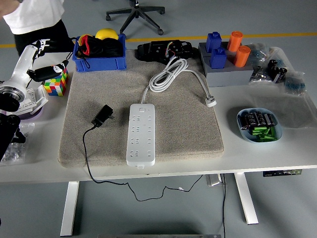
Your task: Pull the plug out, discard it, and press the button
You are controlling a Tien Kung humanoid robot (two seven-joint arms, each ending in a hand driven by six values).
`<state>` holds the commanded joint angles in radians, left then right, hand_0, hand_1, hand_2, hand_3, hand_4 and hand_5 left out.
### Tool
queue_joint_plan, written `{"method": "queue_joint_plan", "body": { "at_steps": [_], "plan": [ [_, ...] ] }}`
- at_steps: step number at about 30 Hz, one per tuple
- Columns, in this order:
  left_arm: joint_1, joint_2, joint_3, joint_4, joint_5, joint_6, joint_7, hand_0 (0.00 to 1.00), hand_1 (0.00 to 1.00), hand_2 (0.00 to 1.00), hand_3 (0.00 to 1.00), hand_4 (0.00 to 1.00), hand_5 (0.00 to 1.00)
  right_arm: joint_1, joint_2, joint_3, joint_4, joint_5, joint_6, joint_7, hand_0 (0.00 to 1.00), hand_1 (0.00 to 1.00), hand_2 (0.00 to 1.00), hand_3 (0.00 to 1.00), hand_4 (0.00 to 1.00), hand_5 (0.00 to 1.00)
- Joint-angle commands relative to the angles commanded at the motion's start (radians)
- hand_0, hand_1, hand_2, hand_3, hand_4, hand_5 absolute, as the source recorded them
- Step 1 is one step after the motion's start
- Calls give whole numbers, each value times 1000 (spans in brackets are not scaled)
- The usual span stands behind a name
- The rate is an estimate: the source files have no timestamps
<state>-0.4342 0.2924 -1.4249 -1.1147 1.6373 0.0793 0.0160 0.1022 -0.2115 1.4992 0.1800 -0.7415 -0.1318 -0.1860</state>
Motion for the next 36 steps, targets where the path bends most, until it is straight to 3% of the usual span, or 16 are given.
{"method": "queue_joint_plan", "body": {
  "at_steps": [6,7,13,14,36],
  "plan": [
    [23,-8,-7,-4,-7,-15,11,899,930,861,855,798,318,1,2,-6,0,5,1,4,740,659,643,615,663,484],
    [26,-15,-7,-2,-9,-24,18,893,916,858,855,791,389,1,3,-8,0,5,1,4,740,659,643,615,664,486],
    [36,-23,-10,1,-22,-22,8,893,916,858,855,791,389,1,2,-13,0,6,-1,4,740,659,643,615,664,486],
    [38,-23,-11,0,-23,-21,7,894,927,858,862,793,608,0,1,-13,0,5,-2,3,740,659,643,615,663,486],
    [50,-28,-38,-21,-26,-17,1,886,879,799,851,783,571,-3,5,-5,0,1,-3,0,740,659,643,615,663,486]
  ]
}}
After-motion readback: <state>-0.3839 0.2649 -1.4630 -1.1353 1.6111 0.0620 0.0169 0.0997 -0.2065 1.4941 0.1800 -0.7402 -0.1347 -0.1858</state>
